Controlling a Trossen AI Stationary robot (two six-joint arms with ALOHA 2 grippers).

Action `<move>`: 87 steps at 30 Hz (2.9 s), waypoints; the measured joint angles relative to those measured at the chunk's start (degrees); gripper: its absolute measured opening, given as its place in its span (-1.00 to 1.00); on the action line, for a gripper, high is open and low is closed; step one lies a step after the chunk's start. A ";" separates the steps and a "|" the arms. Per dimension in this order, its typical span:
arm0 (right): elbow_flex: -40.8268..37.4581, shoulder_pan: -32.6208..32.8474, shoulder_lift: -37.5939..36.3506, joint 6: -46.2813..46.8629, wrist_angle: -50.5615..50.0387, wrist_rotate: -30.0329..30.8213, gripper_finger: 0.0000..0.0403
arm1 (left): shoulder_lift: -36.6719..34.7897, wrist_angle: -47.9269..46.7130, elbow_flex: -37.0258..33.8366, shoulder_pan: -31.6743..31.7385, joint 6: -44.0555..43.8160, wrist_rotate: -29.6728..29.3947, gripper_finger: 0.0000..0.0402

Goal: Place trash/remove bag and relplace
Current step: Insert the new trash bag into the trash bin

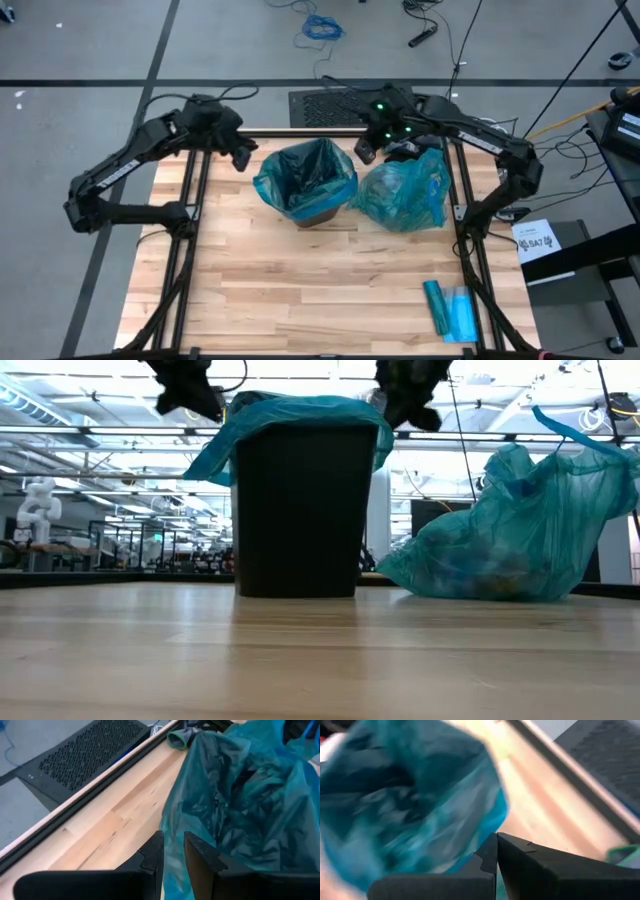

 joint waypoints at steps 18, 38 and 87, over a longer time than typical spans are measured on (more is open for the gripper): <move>-0.11 12.86 0.49 8.31 -0.23 -0.07 -1.00 | -1.12 -6.59 -0.02 -0.26 0.05 -0.20 -0.64; -4.44 19.91 3.22 17.02 -3.01 9.82 -1.00 | -1.10 -11.28 -0.02 -4.16 0.37 -0.23 -0.64; -16.13 41.55 -6.20 38.59 4.59 26.52 -1.00 | 5.82 14.48 -14.84 -34.00 -16.65 -6.20 -0.64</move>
